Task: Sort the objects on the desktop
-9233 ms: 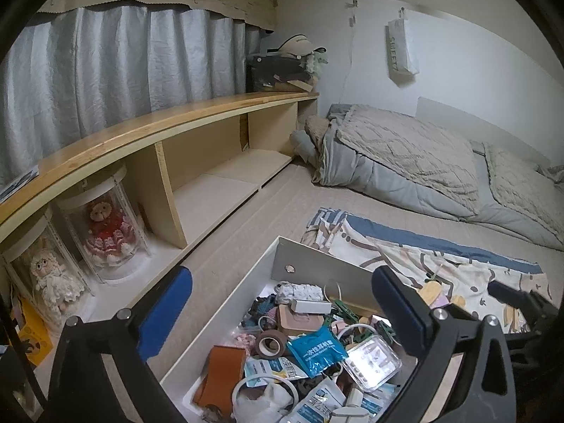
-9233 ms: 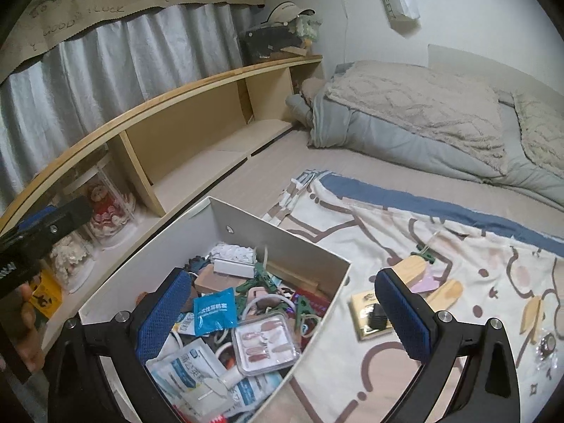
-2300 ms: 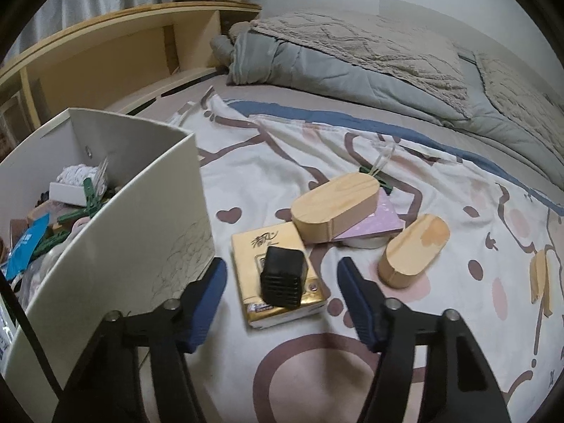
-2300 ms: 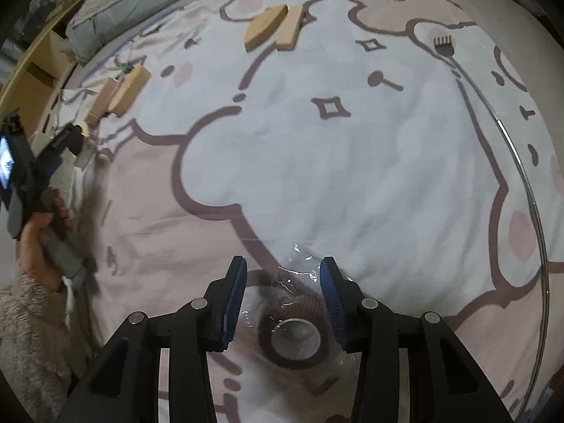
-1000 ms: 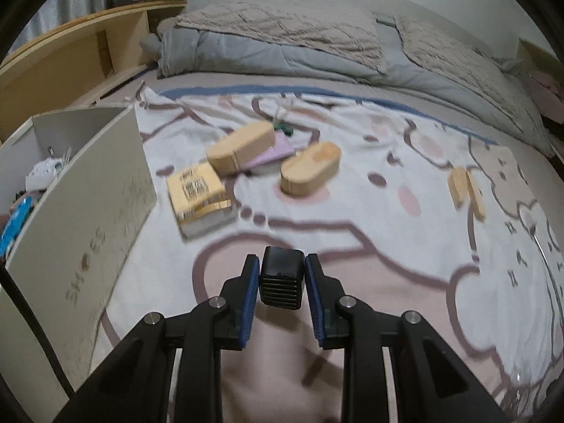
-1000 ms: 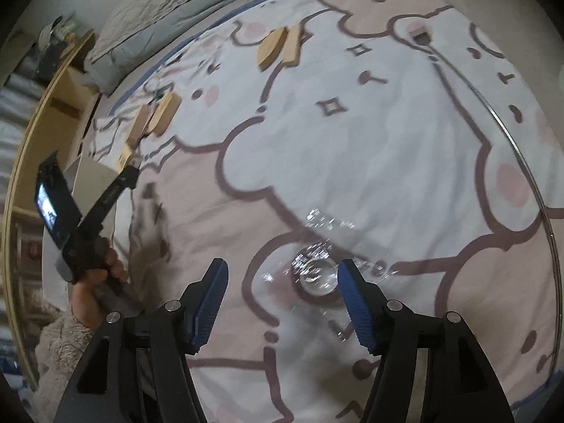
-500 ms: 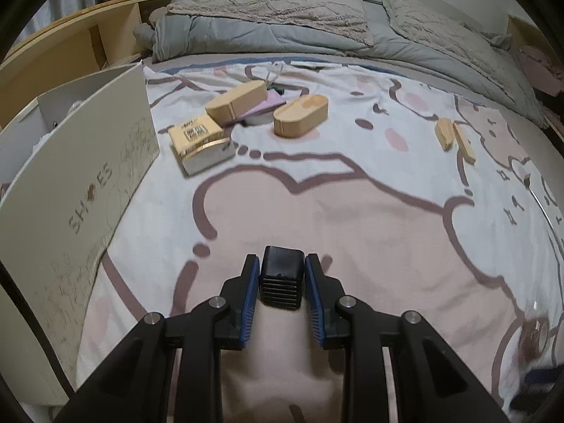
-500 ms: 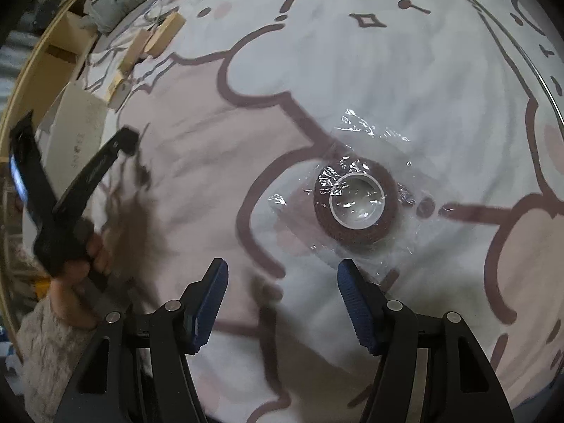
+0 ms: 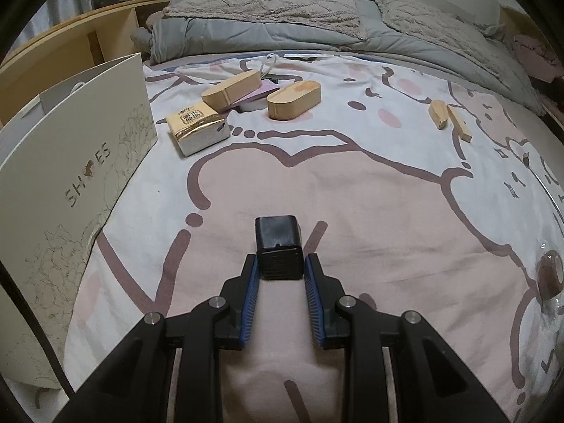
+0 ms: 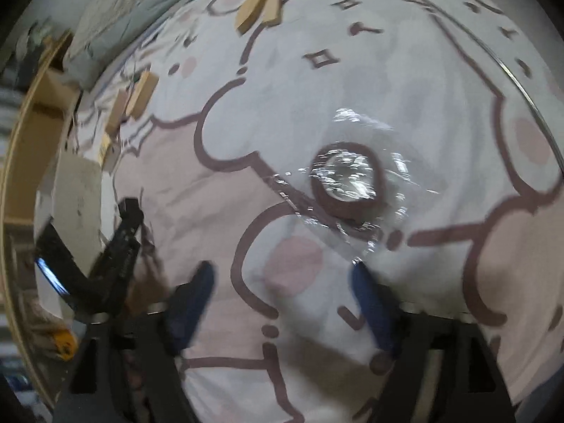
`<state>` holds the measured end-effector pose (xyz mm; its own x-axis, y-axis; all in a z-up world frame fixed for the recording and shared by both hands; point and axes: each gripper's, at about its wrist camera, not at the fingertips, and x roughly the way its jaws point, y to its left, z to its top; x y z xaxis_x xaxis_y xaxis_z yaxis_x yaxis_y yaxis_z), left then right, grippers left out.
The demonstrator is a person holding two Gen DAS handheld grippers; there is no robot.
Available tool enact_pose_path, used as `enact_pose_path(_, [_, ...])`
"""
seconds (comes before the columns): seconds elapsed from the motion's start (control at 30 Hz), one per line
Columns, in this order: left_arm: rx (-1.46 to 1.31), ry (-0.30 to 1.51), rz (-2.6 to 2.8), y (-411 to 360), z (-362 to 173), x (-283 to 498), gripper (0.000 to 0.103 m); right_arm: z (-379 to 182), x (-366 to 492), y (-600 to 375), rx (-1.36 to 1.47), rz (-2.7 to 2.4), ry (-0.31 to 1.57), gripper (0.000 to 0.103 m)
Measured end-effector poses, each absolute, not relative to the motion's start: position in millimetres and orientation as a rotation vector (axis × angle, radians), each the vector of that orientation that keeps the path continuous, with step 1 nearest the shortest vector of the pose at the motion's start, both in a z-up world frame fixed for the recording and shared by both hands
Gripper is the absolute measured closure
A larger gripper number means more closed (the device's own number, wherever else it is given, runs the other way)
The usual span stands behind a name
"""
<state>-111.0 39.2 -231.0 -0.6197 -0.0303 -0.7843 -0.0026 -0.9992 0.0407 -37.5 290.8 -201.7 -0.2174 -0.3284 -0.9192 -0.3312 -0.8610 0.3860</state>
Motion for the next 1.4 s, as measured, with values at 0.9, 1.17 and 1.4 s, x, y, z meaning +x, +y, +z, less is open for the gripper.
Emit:
enact_pose_path(0.9, [1.519,0.206,-2.927,-10.4,-228.3,-125.7,0.036,-238.6,-100.6,304.6,-1.82,2.133,0.717,0.022])
enact_pose_path(1.17, [1.559,0.07,-2.949,4.4,-231.1,-124.6,0.019,-233.3,-98.8,273.6,-1.883,2.295,0.506,0.035])
enact_pose_path(1.4, [1.6,-0.048,-2.933,19.3,-238.7,-122.9,0.001,-234.2,-93.0,257.2,-1.833,2.381,0.317,0.036])
